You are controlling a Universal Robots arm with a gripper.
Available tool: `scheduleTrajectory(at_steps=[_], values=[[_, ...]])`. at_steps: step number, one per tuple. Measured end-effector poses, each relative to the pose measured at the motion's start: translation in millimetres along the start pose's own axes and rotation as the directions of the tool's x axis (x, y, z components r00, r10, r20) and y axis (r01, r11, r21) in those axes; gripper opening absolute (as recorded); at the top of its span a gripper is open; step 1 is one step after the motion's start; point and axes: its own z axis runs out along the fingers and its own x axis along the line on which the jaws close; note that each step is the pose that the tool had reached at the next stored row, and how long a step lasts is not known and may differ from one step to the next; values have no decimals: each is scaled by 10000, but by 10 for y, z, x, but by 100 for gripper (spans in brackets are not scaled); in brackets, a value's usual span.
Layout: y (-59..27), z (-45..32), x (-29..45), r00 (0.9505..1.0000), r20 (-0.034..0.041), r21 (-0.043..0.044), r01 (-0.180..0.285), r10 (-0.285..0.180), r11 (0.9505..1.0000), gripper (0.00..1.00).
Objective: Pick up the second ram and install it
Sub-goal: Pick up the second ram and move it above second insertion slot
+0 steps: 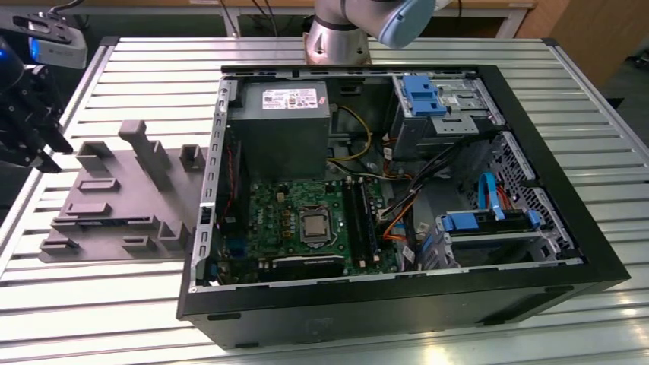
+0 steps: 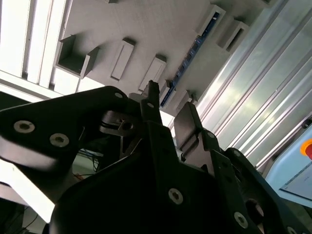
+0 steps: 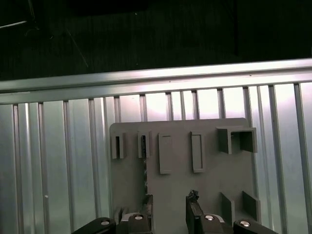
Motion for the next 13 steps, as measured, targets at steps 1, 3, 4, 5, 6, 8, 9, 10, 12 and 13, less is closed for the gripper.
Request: scheduleTrajectory(at_steps=[1,3,4,5,6,8,9,10,12,13], values=[[0,11,0,10000,2,3,0,0,10000,40],[-2,37,8,10000,-2,-2,-1,1,10000,40],[-3,57,15,10000,-1,-1,-2,2,10000,40],[-3,75,22,10000,-2,-1,-3,3,10000,40],[-4,93,29,10000,-2,-2,-2,2,10000,40],[-6,128,44,10000,-3,-2,-3,3,10000,40],[-7,146,52,10000,-2,-2,-3,3,10000,40],[-8,166,58,10000,-2,-1,-3,3,10000,40],[-8,201,64,10000,-1,2,-4,4,10000,40],[-8,219,65,10000,-1,4,-4,4,10000,40]])
